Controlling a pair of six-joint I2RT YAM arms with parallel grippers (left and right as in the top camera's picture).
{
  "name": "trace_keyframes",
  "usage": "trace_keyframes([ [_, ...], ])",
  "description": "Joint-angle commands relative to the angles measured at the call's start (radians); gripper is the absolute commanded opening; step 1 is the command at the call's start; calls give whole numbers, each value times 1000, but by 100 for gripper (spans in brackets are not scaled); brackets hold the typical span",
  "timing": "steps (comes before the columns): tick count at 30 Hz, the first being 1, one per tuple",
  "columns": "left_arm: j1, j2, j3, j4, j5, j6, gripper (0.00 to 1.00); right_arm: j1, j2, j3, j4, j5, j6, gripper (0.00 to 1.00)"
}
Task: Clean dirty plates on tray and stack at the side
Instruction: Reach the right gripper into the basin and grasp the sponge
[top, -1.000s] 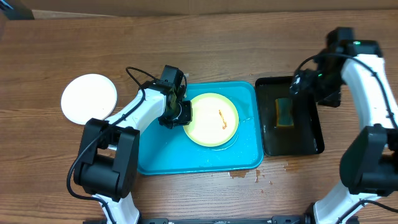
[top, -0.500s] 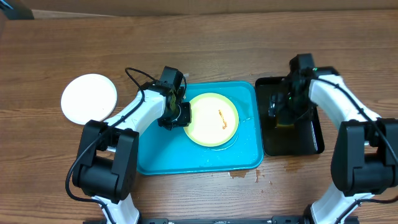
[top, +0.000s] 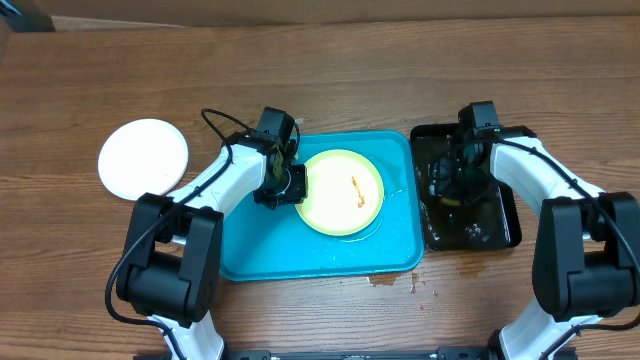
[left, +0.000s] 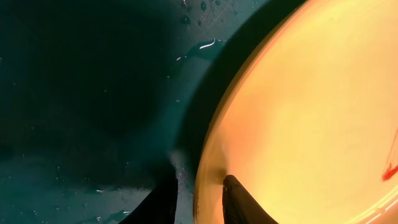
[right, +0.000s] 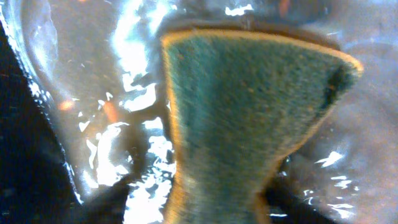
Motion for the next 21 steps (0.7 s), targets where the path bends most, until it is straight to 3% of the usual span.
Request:
trace_keyframes([
  [1,-6,-4,-21,-4,-35,16,27,-8,15,-28,37,16,0,85],
  [3,-6,-4,-21,-4,-36,16,27,-8,15,-28,66,24,0,81],
  [5,-6,-4,-21,-4,-36,16,28,-8,15,-28,94,24,0,58],
  [7,-6,-4,-21,-4,-36,16,28,-8,15,-28,106,24,0,27],
  [8,-6,-4,-21,-4,-36,16,28,-8,15,-28,108,24,0,17],
  [9,-6,-4,-21,-4,-37,16,28,-8,15,-28,110,24,0,16],
  [10,-6,-4,-21,-4,-39,16,28,-8,15,-28,111,24,0,17],
  [13,-6,-4,-21,-4,-39,16,29,-8,15,-28,111,24,0,71],
  [14,-6,-4,-21,-4,-39,16,28,-8,15,-28,111,24,0,79],
  [21,-6,-4,-21,-5,-39,16,29,-9,14,-16,104,24,-4,82],
])
